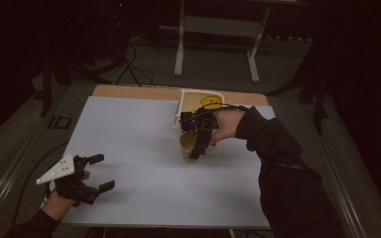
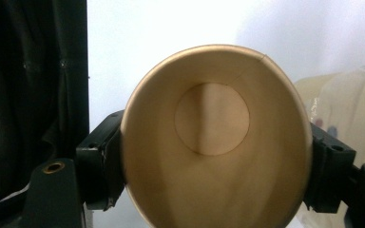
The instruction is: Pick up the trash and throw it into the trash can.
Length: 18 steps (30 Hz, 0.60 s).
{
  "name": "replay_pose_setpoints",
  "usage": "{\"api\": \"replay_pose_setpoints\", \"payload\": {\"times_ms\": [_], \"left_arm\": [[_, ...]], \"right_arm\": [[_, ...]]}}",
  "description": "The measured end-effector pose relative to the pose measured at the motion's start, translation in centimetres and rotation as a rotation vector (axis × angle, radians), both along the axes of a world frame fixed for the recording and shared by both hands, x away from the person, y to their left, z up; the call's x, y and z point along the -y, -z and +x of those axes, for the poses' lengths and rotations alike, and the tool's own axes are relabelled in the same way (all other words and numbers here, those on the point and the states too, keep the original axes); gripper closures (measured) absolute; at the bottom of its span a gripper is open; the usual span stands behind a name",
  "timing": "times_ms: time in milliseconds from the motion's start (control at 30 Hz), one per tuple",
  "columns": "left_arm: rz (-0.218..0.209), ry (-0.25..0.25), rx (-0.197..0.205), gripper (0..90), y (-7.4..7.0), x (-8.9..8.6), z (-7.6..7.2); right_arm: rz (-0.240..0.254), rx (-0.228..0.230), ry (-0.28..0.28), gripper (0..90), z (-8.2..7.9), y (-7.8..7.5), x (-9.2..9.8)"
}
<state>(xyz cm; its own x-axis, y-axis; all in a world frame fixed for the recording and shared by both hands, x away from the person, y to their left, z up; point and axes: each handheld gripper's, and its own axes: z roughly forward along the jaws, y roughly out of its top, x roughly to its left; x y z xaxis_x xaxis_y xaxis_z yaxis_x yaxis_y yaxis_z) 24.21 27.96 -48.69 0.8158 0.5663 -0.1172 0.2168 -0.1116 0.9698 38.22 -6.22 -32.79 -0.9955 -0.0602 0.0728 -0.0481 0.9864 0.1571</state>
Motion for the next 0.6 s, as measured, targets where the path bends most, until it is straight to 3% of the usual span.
{"api": "replay_pose_setpoints", "payload": {"times_ms": [167, 600], "left_arm": [[0.000, 0.002, -0.001, 0.4, 0.0, 0.0, 0.0], [0.000, 0.004, -0.004, 0.4, 0.0, 0.0, 0.0]], "right_arm": [[-0.009, 0.005, 0.011, 23.8, 0.2, -0.6, 0.2], [0.032, 0.030, 0.037, 23.8, 1.3, -2.6, 1.0]]}}
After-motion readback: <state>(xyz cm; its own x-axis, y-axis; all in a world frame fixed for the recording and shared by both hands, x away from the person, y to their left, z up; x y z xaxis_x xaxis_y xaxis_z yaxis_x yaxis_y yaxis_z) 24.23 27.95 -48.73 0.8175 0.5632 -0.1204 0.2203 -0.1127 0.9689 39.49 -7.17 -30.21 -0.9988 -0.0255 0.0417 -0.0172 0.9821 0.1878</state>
